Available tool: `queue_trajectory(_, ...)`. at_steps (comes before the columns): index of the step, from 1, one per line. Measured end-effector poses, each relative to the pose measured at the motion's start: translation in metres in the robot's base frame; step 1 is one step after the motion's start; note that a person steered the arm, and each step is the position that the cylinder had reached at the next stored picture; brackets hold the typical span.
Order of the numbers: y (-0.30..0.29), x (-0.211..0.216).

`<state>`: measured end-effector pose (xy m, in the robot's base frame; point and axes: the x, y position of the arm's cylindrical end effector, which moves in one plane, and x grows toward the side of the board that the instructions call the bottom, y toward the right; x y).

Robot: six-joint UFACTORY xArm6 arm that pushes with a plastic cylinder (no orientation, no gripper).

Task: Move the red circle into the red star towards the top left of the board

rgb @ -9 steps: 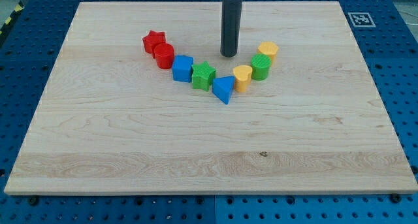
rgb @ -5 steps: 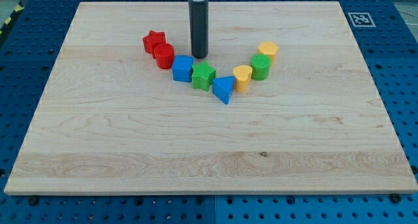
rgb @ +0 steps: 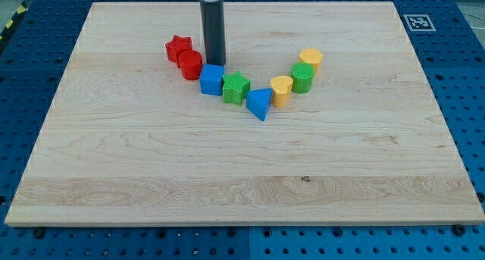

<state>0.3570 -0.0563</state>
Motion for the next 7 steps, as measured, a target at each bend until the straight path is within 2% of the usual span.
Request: queue_trajectory(7, -0.014, 0.016)
